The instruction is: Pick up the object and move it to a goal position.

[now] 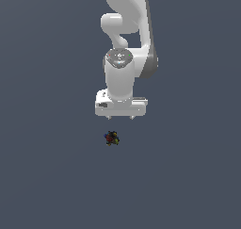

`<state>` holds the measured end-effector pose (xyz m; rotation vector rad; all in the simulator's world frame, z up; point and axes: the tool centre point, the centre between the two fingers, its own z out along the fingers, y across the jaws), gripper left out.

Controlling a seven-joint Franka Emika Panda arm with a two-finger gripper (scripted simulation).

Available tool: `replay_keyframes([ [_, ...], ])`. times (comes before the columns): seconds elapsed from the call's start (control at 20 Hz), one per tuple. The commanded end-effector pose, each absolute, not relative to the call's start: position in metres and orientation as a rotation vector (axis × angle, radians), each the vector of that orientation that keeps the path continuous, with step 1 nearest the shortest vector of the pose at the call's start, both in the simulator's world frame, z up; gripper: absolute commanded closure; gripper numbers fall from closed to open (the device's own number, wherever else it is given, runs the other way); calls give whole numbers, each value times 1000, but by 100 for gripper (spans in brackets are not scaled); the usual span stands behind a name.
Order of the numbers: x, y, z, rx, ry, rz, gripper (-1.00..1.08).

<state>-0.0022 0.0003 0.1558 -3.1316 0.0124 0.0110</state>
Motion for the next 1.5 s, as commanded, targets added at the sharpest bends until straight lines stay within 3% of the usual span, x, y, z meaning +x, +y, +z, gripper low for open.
replay_keyframes([
  [0.0, -2, 0, 156, -3132, 12, 11, -92],
  [0.7, 6, 5, 177, -3138, -4, -17, -92],
  [1.45, 25, -23, 124, -3129, -305, -7, -92],
])
